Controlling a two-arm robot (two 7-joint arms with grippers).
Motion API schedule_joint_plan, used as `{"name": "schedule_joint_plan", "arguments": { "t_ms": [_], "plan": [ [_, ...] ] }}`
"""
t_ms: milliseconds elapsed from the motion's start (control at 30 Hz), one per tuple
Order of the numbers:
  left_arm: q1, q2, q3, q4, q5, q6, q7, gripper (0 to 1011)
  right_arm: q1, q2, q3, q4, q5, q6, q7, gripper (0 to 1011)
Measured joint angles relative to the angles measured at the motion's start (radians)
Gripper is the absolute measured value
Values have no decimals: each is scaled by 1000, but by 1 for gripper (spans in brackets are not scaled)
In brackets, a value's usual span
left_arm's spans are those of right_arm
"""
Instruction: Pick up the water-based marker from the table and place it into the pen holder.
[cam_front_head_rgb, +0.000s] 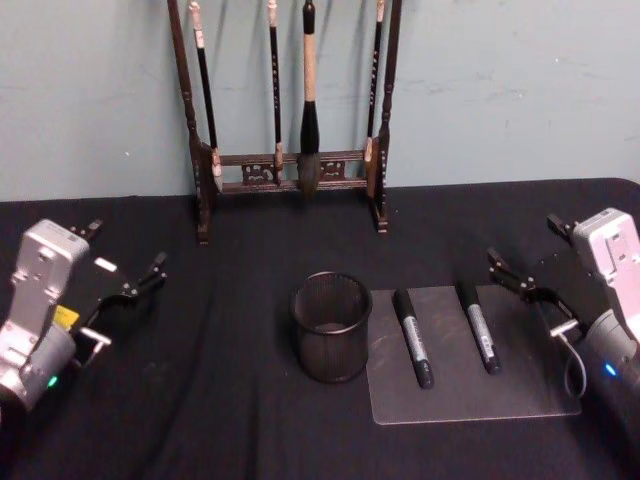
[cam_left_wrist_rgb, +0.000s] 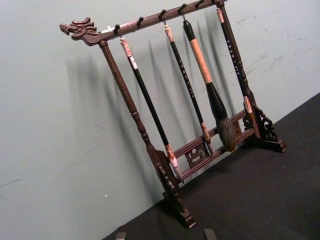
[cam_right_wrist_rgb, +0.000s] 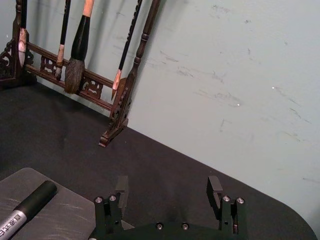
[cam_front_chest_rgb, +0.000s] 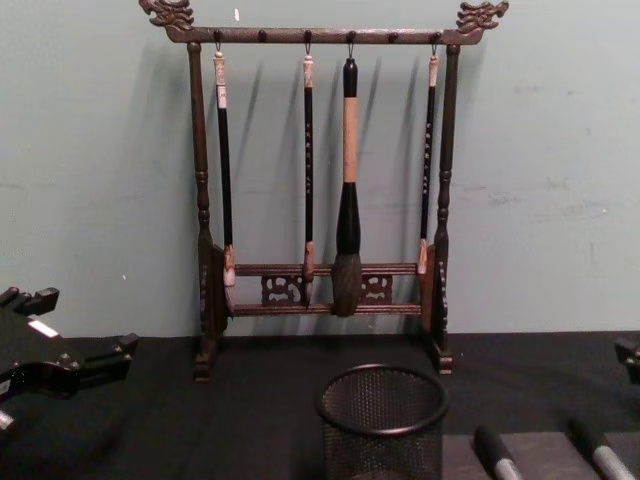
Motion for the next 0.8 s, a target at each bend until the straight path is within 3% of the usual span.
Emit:
{"name": "schedule_joint_plan", "arguments": {
  "t_ms": [800],
  "plan": [
    [0, 0, 0, 0, 0, 0, 0, 1009, 0, 0, 0, 0, 0, 0, 0, 1002]
  ]
}}
